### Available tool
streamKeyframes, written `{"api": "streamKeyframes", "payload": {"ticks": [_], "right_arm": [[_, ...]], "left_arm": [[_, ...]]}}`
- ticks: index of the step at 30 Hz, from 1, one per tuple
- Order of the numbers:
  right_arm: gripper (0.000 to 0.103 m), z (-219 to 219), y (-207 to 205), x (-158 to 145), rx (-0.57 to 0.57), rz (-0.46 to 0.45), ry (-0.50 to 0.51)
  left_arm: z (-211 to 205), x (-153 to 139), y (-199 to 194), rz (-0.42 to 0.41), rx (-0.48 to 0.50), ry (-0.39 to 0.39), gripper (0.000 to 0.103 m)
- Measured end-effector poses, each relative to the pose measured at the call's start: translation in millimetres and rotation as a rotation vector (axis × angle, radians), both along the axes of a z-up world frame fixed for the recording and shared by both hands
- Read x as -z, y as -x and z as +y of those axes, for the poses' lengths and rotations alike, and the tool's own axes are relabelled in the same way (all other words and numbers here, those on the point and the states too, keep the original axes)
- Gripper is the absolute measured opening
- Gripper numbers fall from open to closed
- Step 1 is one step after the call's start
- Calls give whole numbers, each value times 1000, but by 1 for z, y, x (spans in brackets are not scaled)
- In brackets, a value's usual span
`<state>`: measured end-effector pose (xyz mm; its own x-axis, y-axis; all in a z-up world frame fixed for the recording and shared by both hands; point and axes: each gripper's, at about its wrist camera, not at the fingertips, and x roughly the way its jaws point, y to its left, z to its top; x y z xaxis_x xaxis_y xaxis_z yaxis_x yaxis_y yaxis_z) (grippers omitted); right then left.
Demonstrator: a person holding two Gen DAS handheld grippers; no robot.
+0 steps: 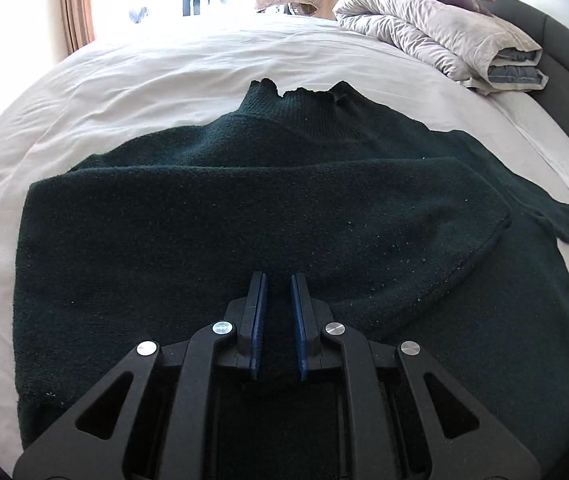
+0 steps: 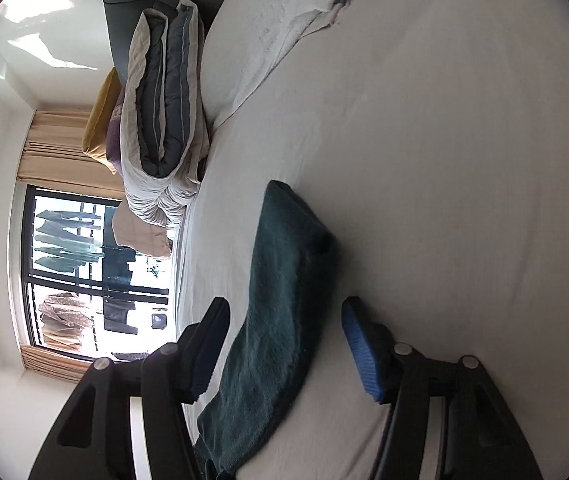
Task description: Fold small clothes
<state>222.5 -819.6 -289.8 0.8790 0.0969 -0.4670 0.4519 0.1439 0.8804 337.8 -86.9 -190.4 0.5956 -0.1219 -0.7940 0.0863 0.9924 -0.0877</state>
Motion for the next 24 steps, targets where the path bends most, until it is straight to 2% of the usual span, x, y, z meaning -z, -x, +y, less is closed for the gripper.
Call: {"api": "streamKeyframes", "payload": {"ticks": [1,5,6,8,10,13,15,19,22,24], "right_arm": [[61,12,-11,-2,0,-2,-9],[60,0,-32,5,44,-41,-71],[55,-3,-32,7,59,-56,-82],[41,-12,-36,13,89,-71,-104],[10,-18,-44,19,88,-51,-103],[10,-12,-50,12,56,9,-22],[9,4,-58,-11,26,9,57],[9,71,-97,-78,-149,-40,251],[9,162,-129,-135,-341,-104,422],[9,244,-148,-165,-511,-134,567]], "left_arm": [[1,0,0,-2,-1,5,13],[5,4,2,-14,-3,17,13],[5,4,2,-16,-3,18,13],[10,6,2,-18,-3,29,13],[13,7,1,-16,-4,49,13],[19,9,1,-14,-7,89,12],[21,10,1,-15,-8,104,13],[24,10,2,-17,-9,132,12],[25,10,3,-18,-10,143,13],[27,10,4,-19,-11,159,13]]}}
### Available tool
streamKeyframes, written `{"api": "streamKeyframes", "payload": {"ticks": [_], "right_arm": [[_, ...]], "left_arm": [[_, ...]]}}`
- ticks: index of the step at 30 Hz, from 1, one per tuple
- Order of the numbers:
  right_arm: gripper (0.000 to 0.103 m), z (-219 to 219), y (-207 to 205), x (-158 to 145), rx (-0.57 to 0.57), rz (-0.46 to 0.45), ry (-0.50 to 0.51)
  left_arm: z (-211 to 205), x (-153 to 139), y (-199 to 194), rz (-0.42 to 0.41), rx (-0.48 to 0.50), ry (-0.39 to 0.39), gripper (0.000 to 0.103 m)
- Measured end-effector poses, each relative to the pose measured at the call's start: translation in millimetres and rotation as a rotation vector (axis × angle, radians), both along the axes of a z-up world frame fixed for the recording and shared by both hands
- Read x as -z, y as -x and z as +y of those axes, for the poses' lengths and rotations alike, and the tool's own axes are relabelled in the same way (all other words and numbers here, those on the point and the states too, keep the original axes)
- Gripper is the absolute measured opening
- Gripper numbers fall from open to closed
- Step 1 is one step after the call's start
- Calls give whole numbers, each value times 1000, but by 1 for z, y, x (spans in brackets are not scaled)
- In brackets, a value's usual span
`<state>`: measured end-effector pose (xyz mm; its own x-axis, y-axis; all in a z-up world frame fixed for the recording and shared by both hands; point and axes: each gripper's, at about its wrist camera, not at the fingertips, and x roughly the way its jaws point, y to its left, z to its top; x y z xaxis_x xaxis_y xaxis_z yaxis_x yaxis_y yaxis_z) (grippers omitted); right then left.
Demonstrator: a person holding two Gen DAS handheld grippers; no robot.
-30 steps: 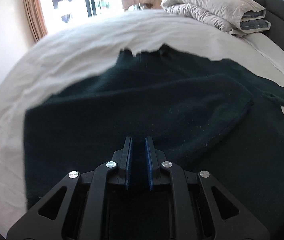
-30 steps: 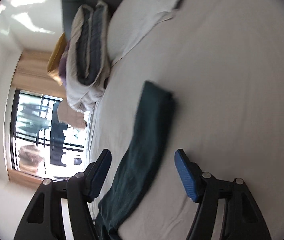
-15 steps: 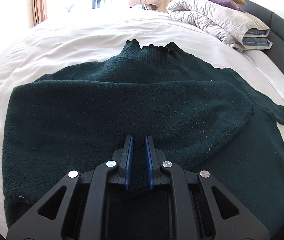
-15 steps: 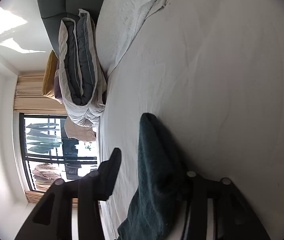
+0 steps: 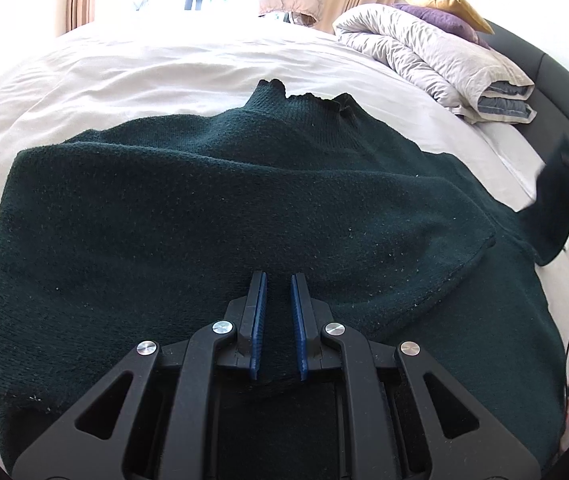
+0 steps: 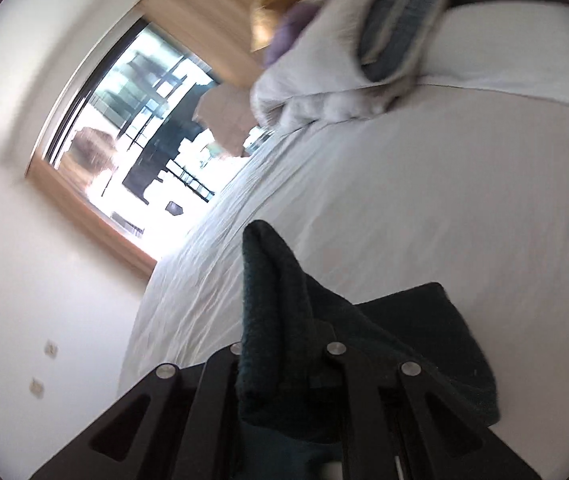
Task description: Fold small clothes
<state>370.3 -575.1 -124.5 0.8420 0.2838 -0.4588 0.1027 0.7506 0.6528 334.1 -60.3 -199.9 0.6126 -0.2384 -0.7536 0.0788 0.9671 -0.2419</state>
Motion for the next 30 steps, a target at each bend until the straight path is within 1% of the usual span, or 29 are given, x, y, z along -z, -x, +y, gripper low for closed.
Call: {"api": "streamKeyframes", "payload": {"ticks": [2,4,6,7,9,11,12,13,14,15,16,17,18,20,21,23,24,25,27,28,30], "right_arm": [[9,76,-5,-12,-113,-5,152],[9,151,-7,-7,-225,3,272],[9,199,-8,9,-283,28,326],[9,222,-14,22,-303,63,338],[9,247,-20,43,-329,107,333],[9,255,-22,54,-326,132,331],[10,260,-21,54,-322,133,333],[10,264,-20,50,-324,125,344],[10,269,-19,46,-331,115,363],[12,275,-18,43,-342,109,375],[12,283,-17,42,-357,107,384],[12,290,-16,42,-376,107,395],[13,297,-14,42,-389,107,410],[14,312,-13,47,-409,113,425],[17,319,-14,49,-421,118,423],[29,335,-14,54,-445,123,424],[52,343,-15,58,-470,127,426],[64,350,-16,63,-520,137,411],[63,350,-8,66,-564,132,360],[63,344,-3,63,-555,117,345],[63,316,13,55,-485,94,314]], "left_arm": [[2,0,1,-2,-3,22,13],[6,-1,2,-4,-8,53,13],[9,-1,2,-4,-13,83,13],[11,-1,2,-3,-15,97,13],[13,-2,2,-1,-14,124,13],[18,-4,2,7,-17,166,13],[22,-8,2,10,-20,191,13],[25,-12,4,5,-21,217,19],[29,-16,6,-8,-28,245,32],[34,-20,7,-20,-43,282,42],[41,-25,9,-35,-56,332,60],[49,-31,11,-56,-75,388,66],[56,-36,12,-69,-96,422,67],[69,-42,11,-70,-118,474,71],[76,-43,8,-62,-120,510,71],[86,-41,3,-38,-130,552,71],[89,-38,0,-16,-135,571,71],[91,-35,-3,11,-138,590,71],[89,-27,-11,81,-124,616,71],[88,-26,-14,102,-115,612,71],[78,-26,-15,122,-97,583,71]]}}
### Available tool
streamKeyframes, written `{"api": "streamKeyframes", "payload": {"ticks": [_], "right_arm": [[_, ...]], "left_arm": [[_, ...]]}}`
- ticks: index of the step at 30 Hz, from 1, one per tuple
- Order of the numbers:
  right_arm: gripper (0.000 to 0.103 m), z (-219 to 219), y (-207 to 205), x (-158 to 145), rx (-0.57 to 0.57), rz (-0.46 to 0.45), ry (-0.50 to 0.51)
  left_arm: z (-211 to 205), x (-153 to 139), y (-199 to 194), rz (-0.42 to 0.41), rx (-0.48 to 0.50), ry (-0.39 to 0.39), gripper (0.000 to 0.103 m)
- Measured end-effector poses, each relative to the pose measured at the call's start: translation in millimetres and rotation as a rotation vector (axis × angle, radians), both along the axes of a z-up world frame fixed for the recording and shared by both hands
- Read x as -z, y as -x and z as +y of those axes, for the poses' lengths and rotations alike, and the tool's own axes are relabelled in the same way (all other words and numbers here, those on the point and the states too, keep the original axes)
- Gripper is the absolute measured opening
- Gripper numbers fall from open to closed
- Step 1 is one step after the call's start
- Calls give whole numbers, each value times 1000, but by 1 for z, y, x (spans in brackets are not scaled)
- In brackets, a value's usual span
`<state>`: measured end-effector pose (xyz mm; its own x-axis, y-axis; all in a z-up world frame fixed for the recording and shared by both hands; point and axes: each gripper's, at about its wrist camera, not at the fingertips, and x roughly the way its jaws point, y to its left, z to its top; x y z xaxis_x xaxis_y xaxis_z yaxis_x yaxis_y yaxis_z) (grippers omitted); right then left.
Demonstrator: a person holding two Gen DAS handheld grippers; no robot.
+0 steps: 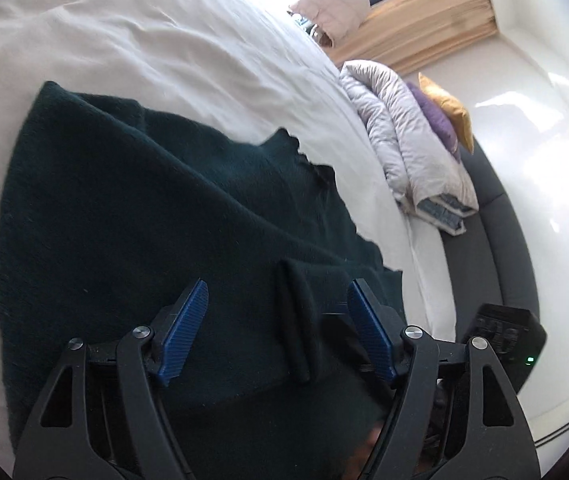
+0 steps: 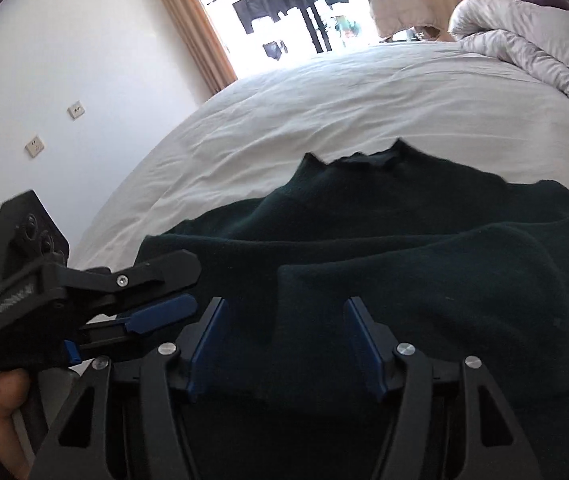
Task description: Fold small clothes
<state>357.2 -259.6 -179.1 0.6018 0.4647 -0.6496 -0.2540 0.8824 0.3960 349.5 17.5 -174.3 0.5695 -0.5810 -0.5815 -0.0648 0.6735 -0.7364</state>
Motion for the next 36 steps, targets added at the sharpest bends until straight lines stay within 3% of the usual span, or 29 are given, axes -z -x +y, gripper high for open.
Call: {"api": "streamKeyframes", "payload": {"ticks": [5,9,13,16,19,23,30,36], "right_arm": [[64,-88,41,-11,160,-17,-134],[63,-126,57,-6,188,-6,-154],[63,-167,58,7,251,52,-329],[63,-193,58,25,309,122,-480],[71,-214,58,46,383,179,-630],[71,-230,52,69,456,216,-751],[71,-243,36,82,520,187,-926],[72,-243,27,86,529,190,-944]], "left_arm": [[-35,3,-17,62,55,-81,71],[-71,13,-35,132,123,-173,71],[-83,14,-45,160,113,-180,70],[-95,19,-57,199,154,-192,21],[-102,26,-59,189,167,-175,10],[-90,24,-54,156,108,-118,8],[-30,-19,-46,46,-28,-111,8],[-4,22,-40,136,-63,-111,8]]}}
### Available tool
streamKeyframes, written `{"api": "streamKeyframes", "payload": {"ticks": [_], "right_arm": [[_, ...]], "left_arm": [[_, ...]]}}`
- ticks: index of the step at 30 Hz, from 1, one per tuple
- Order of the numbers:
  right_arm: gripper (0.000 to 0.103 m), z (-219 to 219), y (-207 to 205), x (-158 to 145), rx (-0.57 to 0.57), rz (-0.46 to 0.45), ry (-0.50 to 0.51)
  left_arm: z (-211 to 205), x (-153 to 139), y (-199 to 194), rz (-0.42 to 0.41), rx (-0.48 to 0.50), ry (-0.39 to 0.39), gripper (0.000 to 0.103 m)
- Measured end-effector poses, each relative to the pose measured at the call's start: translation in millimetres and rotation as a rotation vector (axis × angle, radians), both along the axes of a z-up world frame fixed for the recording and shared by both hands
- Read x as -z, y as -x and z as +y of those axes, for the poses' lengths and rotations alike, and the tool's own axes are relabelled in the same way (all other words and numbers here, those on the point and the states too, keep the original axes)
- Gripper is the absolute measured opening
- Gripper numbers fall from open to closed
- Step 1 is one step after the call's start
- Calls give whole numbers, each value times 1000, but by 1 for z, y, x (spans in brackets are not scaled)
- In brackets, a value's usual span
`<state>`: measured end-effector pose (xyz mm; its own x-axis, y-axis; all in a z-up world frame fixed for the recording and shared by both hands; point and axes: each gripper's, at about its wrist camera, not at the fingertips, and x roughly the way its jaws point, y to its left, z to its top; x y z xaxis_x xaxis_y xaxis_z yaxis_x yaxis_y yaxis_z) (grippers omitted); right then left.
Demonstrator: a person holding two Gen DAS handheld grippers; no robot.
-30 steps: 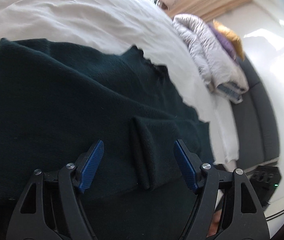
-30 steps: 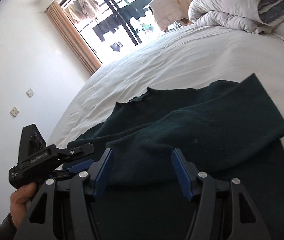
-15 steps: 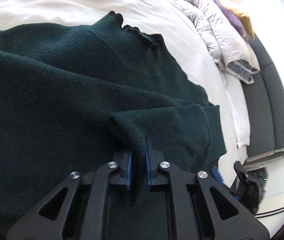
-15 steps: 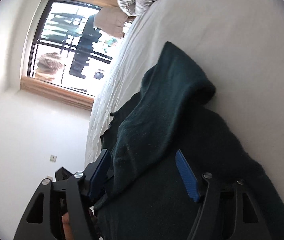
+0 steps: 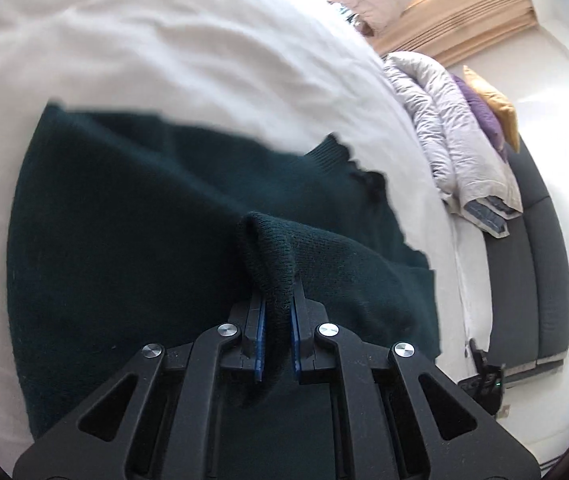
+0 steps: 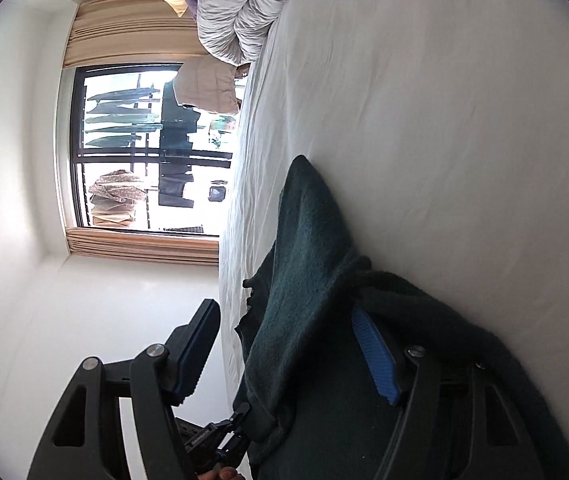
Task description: Fold small clothes
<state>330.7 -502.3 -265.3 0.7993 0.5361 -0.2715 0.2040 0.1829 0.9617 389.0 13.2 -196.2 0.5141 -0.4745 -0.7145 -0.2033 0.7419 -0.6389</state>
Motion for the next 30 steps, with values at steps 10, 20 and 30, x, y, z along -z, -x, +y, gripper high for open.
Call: {"api": "streamKeyframes", "payload": {"ticks": [10,20,30], "right_arm": [[70,-18,0,7,46,29,-33],[72,14,-8,-65,-68,13,265],[62,32,-90,-35,-182,94,385]], "left_arm": [[-5,1,16,-72,29,-98,8],[-7,12,21,-82,49,-167,11],[-6,7,27,-85,73,-171,12]]}}
